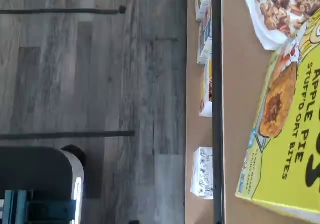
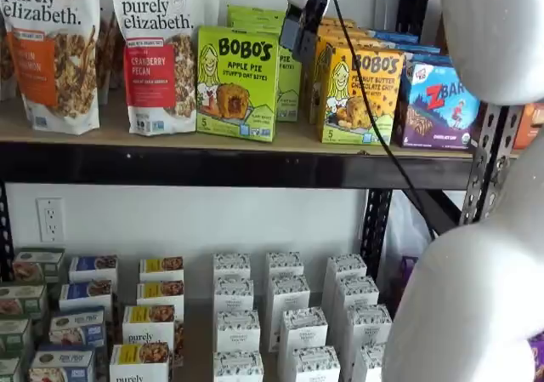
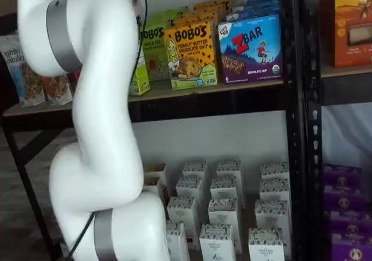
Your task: Pick the green box on the top shelf, the fourth from the left
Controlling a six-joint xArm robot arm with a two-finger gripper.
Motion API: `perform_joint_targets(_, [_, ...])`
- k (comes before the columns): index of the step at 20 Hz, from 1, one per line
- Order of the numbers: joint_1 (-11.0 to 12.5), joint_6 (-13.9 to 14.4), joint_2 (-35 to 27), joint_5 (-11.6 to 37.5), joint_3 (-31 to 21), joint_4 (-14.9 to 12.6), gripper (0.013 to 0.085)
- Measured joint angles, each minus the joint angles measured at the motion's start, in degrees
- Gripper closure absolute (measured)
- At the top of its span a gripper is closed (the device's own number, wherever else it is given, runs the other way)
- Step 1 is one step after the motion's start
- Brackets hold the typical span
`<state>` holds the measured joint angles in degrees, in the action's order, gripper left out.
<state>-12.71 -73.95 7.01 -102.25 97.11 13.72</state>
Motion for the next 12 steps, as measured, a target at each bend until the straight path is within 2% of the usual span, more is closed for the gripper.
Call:
perform_joint_targets(3, [1.03,-1.10,1.92,2.93,-2.53,0.10,0.0130])
perform_joint_targets(8, [2.83,-2.74,2.38,2.60,-2.80,0.47,0.0130])
perform_joint_targets(12, [3.94,-3.54,2.90,3.13,-3.22,1.92,0.0130])
